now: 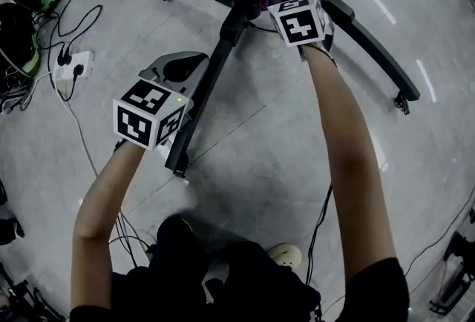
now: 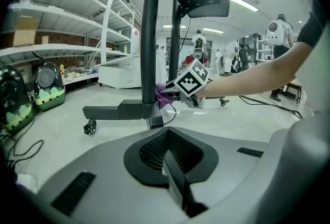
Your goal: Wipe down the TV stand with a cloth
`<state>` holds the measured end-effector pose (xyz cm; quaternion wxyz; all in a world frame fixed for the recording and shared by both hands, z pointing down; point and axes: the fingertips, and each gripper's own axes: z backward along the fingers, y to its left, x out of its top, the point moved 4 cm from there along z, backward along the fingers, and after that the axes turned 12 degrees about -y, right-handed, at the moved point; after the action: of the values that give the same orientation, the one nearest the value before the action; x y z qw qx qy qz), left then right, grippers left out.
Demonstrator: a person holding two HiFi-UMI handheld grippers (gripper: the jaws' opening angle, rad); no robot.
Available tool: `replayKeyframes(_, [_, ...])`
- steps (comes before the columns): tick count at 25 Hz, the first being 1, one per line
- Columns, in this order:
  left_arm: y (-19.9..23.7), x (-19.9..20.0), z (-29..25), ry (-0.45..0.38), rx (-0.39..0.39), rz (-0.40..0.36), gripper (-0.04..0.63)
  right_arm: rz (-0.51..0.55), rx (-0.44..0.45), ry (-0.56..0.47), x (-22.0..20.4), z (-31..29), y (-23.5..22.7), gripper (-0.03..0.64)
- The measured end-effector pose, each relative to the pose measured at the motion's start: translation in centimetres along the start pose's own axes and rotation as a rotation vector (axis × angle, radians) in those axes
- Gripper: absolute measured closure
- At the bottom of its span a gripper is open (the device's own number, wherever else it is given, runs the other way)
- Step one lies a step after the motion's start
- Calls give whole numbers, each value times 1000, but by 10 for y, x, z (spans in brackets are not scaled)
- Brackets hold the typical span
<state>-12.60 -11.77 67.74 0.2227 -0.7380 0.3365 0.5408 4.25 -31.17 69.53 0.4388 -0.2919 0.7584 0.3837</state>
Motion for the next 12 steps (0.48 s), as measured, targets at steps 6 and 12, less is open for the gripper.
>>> replayKeyframes(6, [-6,-2,-3,11,-14,-3,589,5,-45,22,-10,10,-16,543])
replayKeyframes(12, [-10,0,-5,15,-26,-19,589,-23,-160,72,-29,31,-55,543])
